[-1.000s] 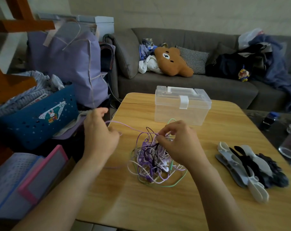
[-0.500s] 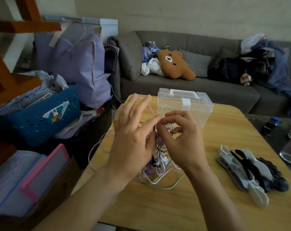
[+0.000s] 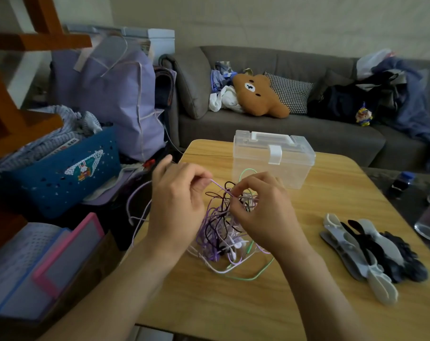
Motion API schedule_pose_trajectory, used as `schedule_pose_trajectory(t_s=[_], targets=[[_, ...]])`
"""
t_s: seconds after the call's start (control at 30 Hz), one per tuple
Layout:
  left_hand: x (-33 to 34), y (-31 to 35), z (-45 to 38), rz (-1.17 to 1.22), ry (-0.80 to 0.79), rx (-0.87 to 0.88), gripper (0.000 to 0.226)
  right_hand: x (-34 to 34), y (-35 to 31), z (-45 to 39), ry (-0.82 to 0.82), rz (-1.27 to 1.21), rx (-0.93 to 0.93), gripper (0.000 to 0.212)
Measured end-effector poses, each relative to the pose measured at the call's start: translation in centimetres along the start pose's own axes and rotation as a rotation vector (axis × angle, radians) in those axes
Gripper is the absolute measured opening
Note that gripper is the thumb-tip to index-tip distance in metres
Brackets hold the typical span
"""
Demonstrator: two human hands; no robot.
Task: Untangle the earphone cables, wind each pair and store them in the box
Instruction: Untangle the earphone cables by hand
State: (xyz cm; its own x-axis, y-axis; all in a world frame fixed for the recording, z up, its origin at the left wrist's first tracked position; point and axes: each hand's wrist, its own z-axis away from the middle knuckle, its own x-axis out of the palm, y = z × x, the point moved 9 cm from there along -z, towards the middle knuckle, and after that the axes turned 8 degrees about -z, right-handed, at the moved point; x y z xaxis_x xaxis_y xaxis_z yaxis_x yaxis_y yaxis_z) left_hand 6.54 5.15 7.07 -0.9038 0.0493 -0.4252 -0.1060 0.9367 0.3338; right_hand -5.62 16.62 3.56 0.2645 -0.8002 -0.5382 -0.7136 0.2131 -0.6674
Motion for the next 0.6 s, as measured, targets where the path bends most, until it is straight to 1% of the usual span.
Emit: schedule_pose_trajectory(t_s=[0.13, 0.27, 0.37, 0.43, 0.47, 0.5, 0.53, 0.6], targets=[[-1.5, -1.3, -0.5, 0.004, 0.083, -0.083, 0.006, 0.3, 0.9, -0.1, -0.095, -0.009, 0.08, 0.012], [-2.2, -3.1, -0.7, -0.042, 0.124, -0.159, 0.007, 0.6, 1.3, -0.1, -0.109, -0.02, 0.109, 0.013], [-2.2, -4.7, -0.7, -0.049, 0.124, -0.219, 0.006, 1.1, 1.4, 0.1, -0.138, 0.014, 0.117, 0.016], [-1.9, -6.2, -0.6, -0.018, 0.116, -0.296, 0.004, 1.3, 1.6, 0.1, -0.149, 0.048, 0.13, 0.015], [-1.7, -6.8, -0.4, -0.014, 0.09, -0.34, 0.004, 1.3, 1.6, 0.1, -0.145, 0.062, 0.133, 0.014], [-1.0, -7.5, -0.2, -0.024, 0.025, -0.376, 0.007, 1.2, 1.7, 0.1, -0.141, 0.082, 0.136, 0.012], [0.1, -7.9, 0.1, -0.054, -0.093, -0.406, 0.012, 1.2, 1.8, 0.1, -0.139, 0.111, 0.138, 0.01], [2.7, -8.5, 1.2, -0.182, -0.398, -0.453, 0.017, 1.2, 1.9, 0.3, -0.138, 0.159, 0.137, 0.008]])
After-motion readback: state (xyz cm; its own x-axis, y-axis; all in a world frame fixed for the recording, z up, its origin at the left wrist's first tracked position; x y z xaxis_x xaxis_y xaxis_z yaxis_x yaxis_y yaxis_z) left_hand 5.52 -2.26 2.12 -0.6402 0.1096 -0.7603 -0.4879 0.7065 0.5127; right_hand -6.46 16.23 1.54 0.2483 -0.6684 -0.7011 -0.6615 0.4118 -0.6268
